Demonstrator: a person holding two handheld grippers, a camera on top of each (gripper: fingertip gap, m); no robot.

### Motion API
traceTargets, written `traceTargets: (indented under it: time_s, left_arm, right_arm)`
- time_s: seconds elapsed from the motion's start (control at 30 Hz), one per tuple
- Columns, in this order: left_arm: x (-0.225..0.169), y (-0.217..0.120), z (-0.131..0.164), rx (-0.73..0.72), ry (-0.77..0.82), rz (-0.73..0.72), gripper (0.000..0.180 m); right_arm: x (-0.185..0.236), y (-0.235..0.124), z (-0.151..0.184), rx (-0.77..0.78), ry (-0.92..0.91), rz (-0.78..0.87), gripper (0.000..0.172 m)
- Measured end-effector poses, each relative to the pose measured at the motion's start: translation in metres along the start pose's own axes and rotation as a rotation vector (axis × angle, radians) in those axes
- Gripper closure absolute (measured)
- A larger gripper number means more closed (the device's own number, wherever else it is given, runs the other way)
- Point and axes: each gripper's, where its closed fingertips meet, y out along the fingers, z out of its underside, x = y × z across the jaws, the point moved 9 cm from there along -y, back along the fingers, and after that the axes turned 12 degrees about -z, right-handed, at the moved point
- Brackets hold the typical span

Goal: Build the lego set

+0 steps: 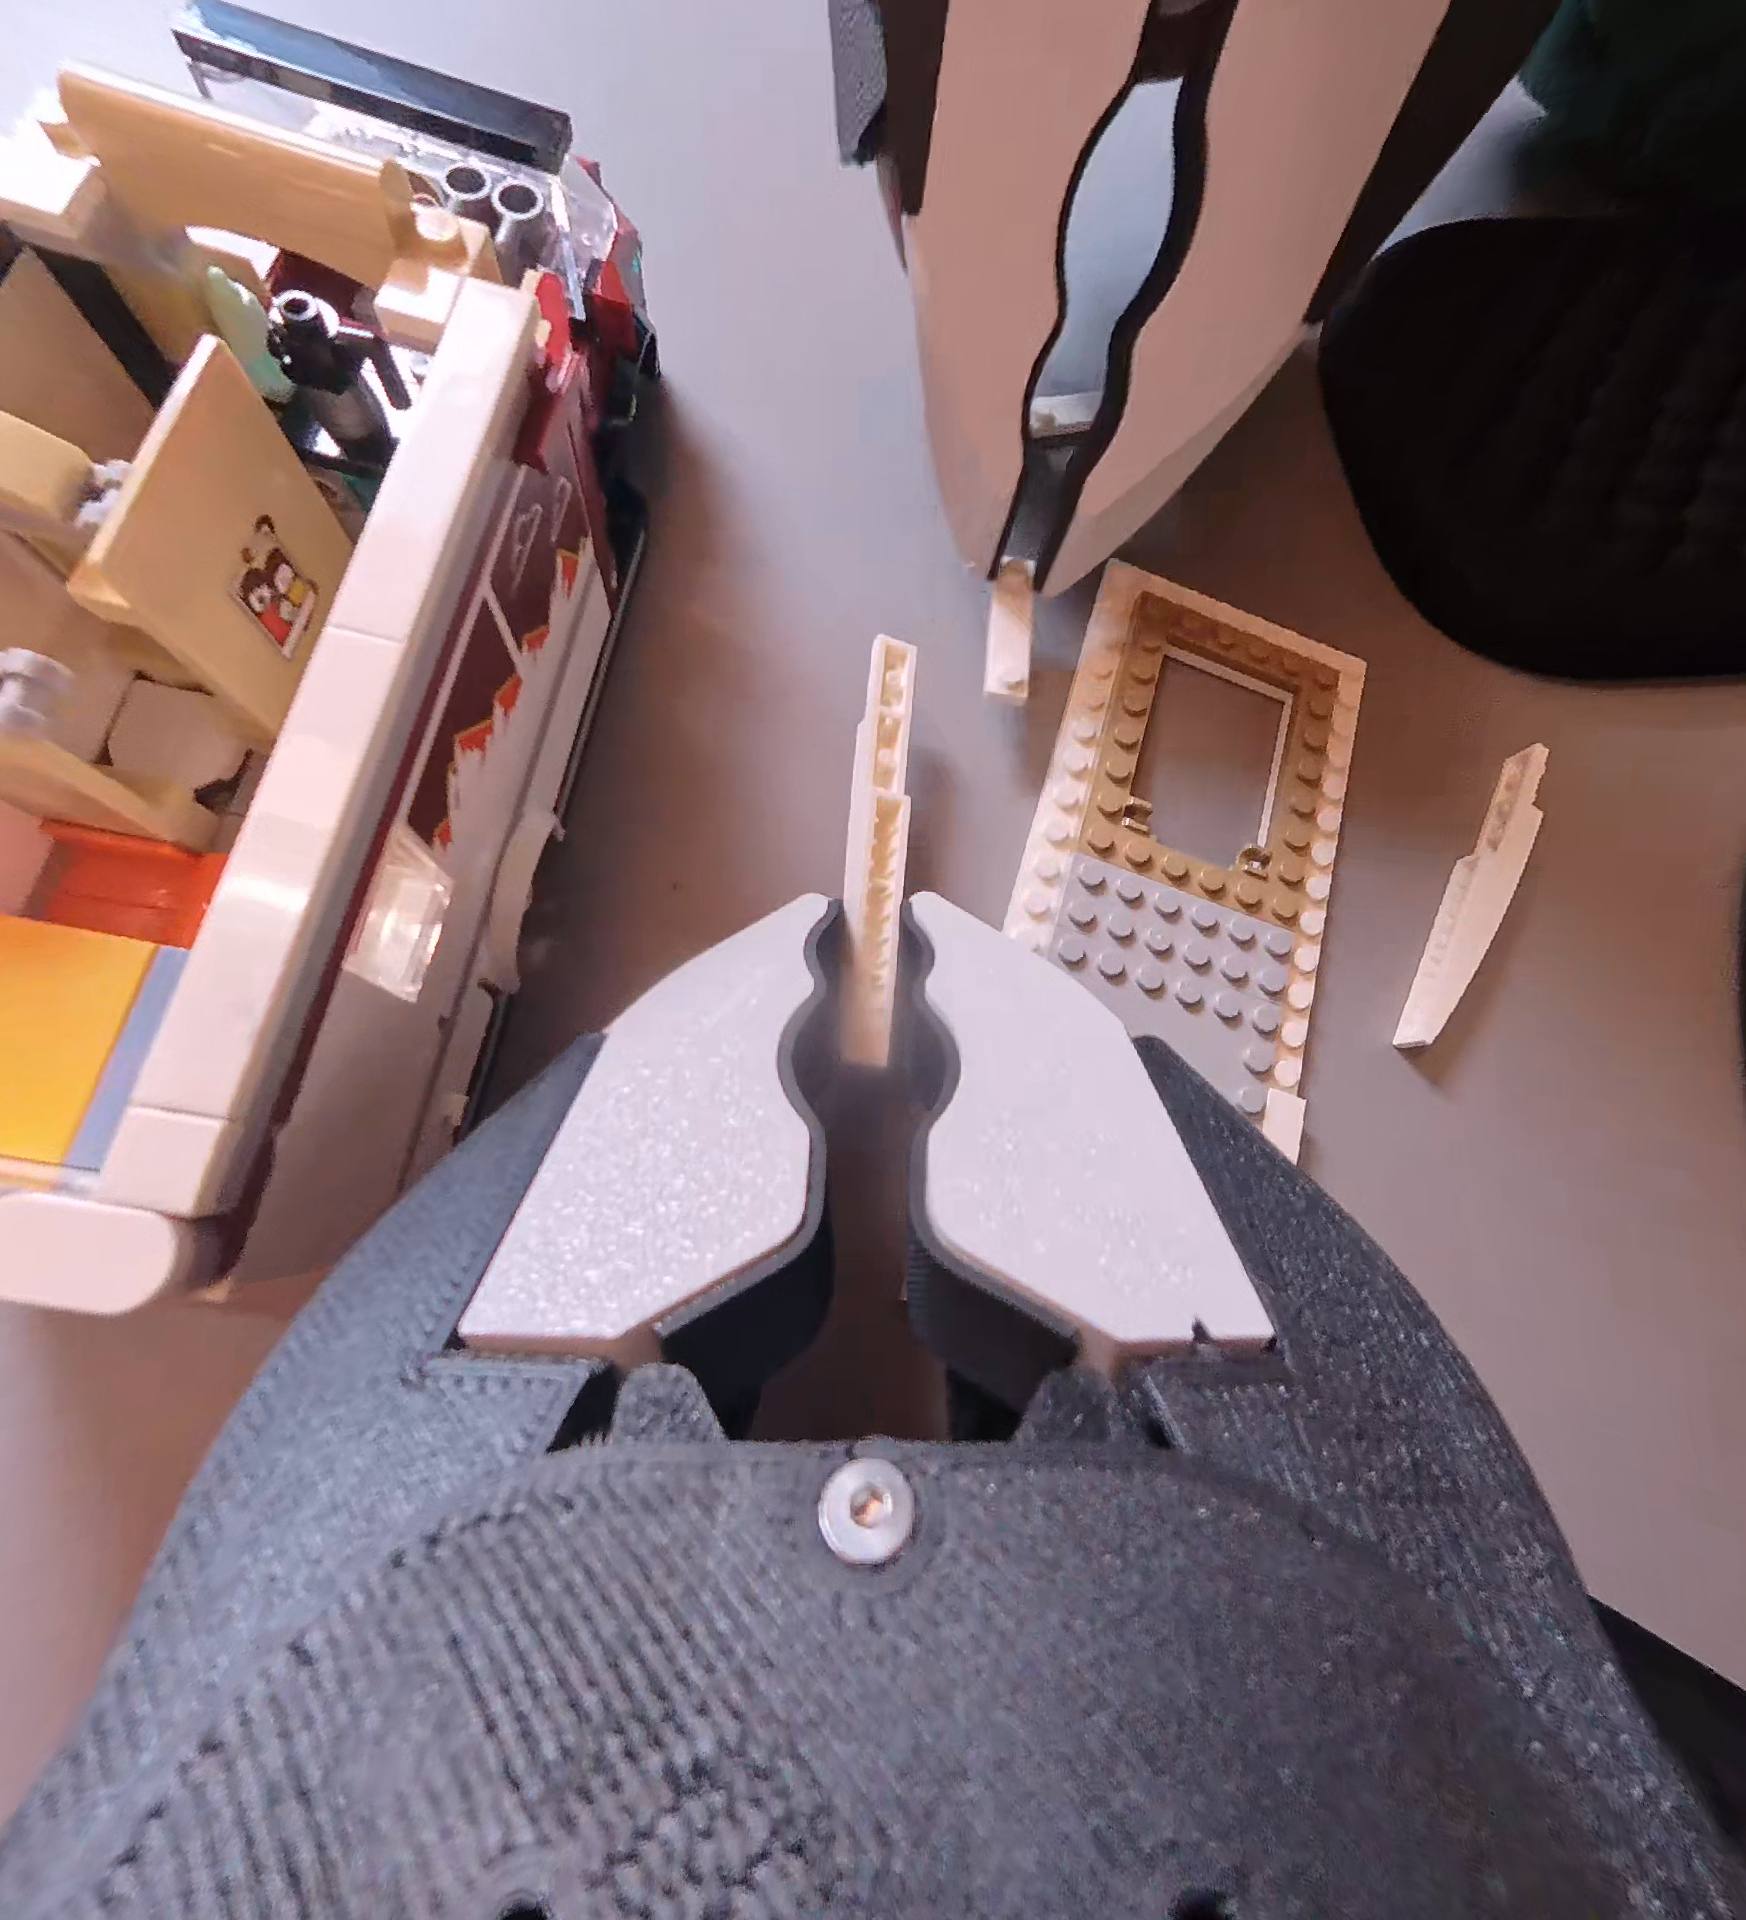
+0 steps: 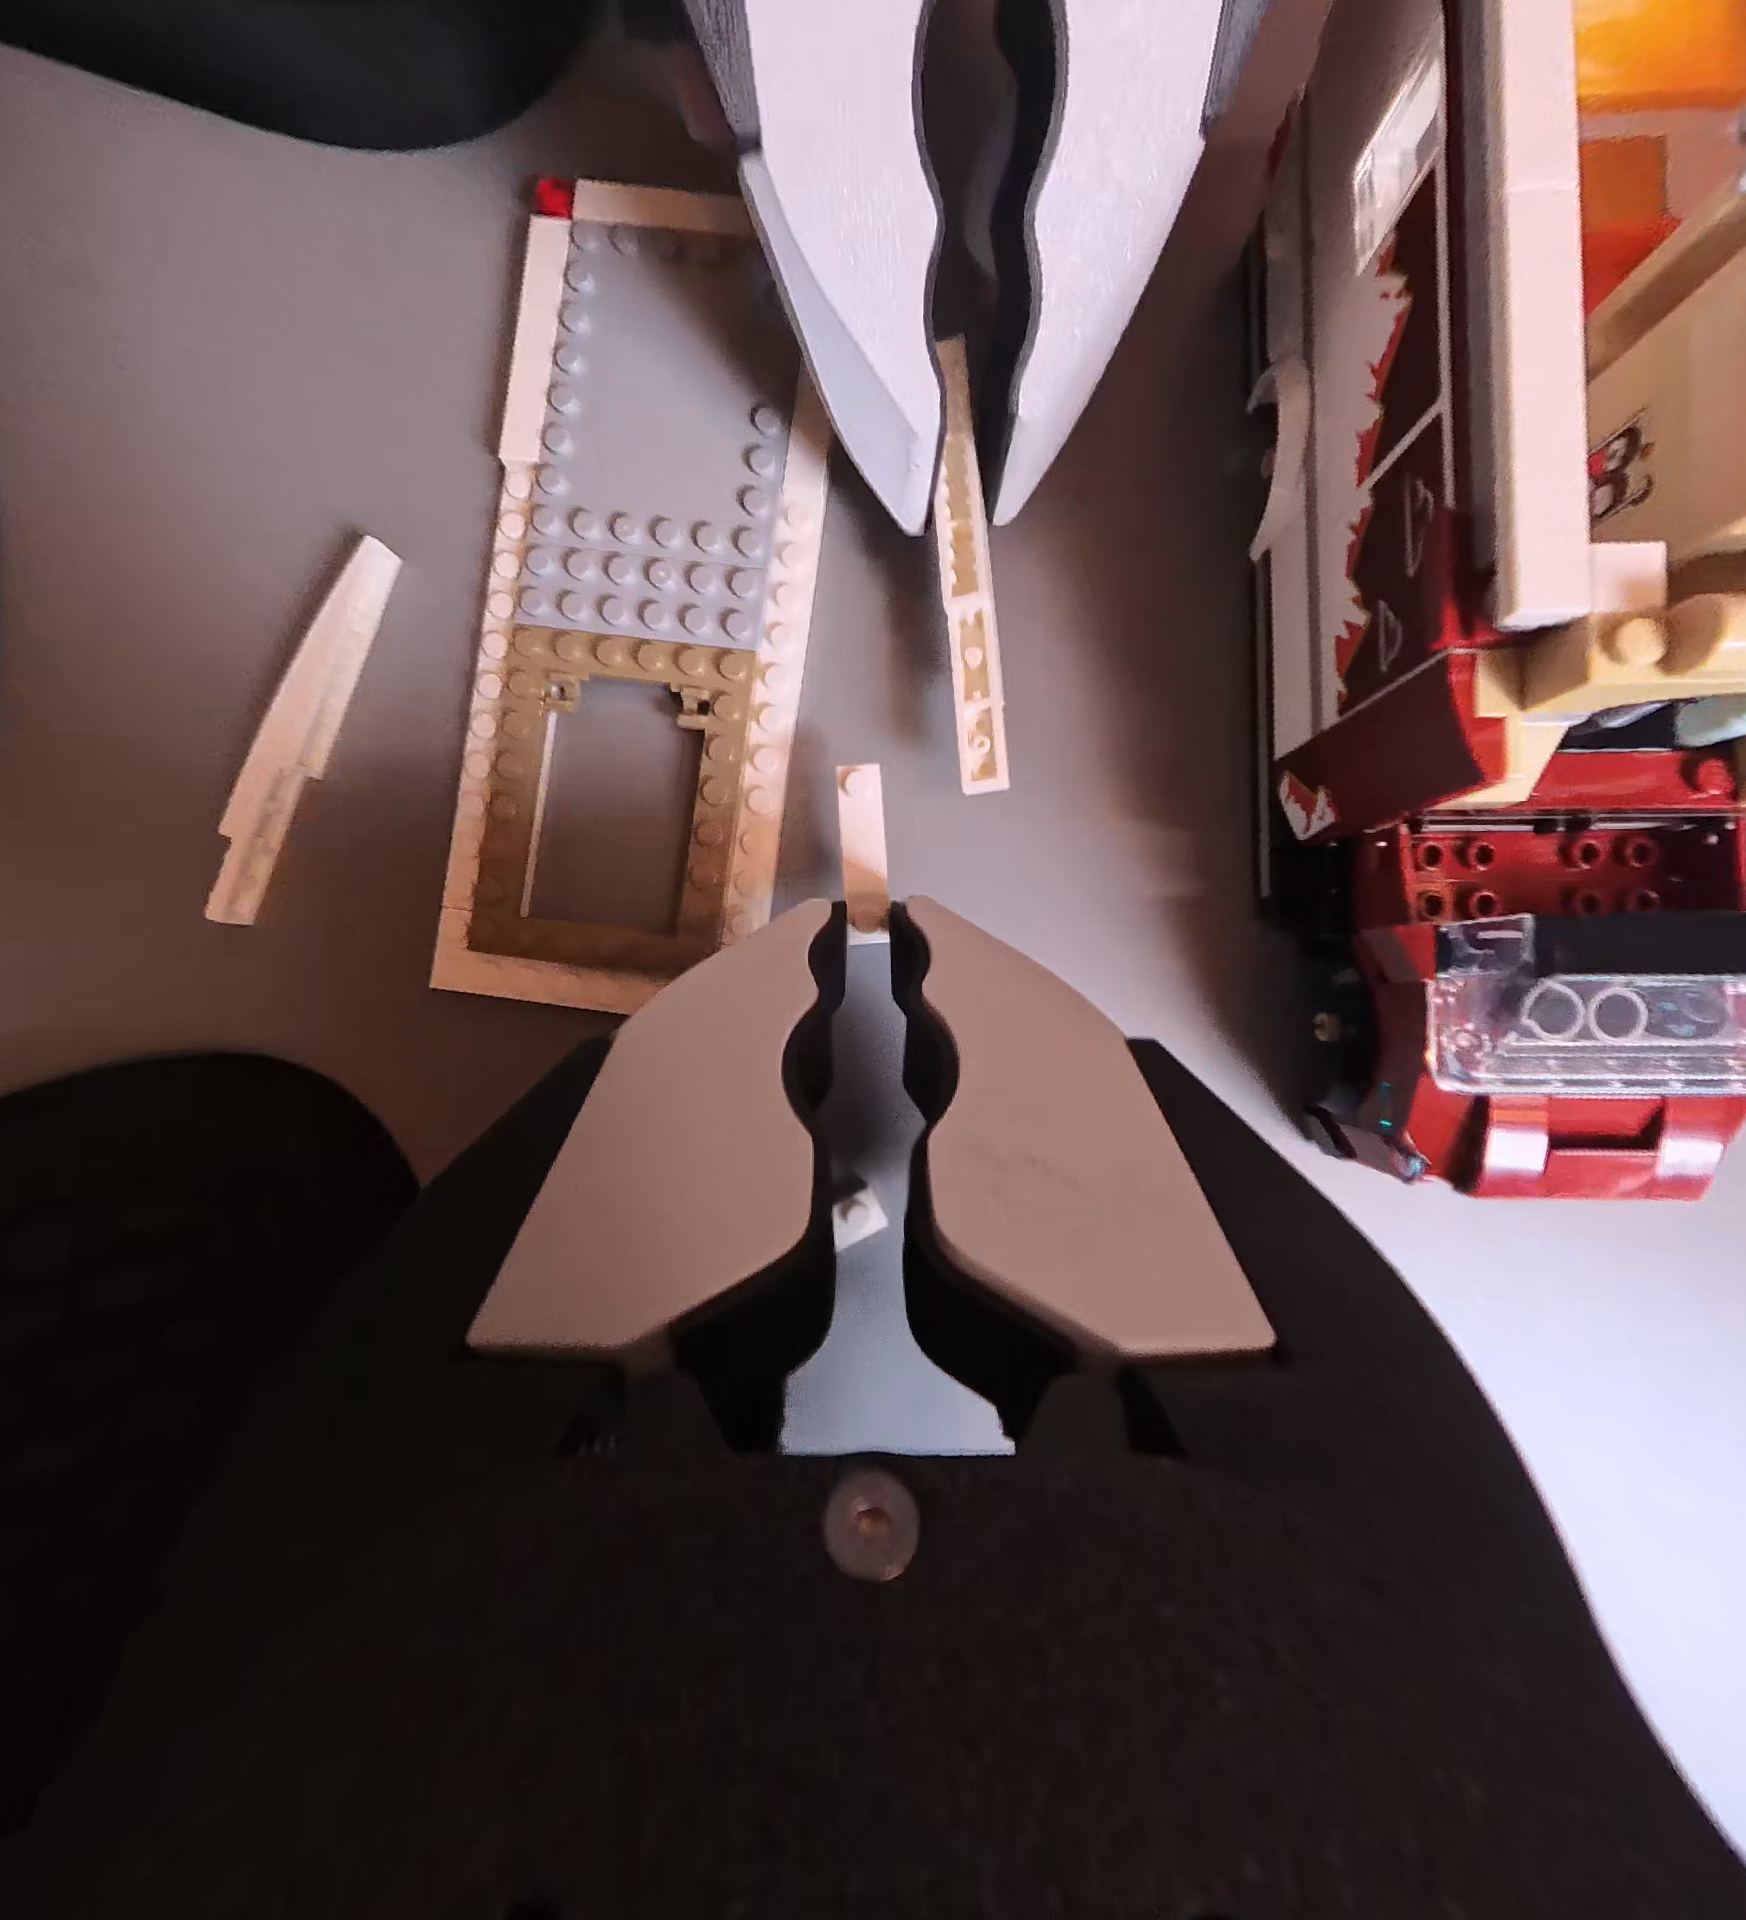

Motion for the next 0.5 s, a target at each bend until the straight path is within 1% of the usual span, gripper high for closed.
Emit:
traceTargets:
  time_s: [0.07,0.2,0.3,0.4,0.5]
  left_arm:
    - [0.000,0.002,-0.002,0.019,0.019,0.009,0.170]
    - [0.000,0.006,-0.006,0.059,0.058,0.010,0.166]
    - [0.000,0.002,-0.007,0.057,0.088,-0.027,0.158]
    - [-0.010,-0.012,-0.017,-0.056,0.169,-0.052,0.161]
    - [-0.022,-0.017,-0.026,-0.136,0.221,-0.063,0.163]
  right_arm:
    - [-0.001,-0.005,-0.004,-0.009,0.000,0.036,0.165]
    - [-0.002,-0.004,-0.005,-0.018,0.006,0.043,0.165]
    - [-0.002,-0.004,-0.006,-0.051,0.021,0.032,0.165]
    - [-0.001,-0.006,-0.013,-0.142,0.028,0.017,0.165]
    - [0.001,-0.005,-0.019,-0.192,0.029,-0.005,0.165]
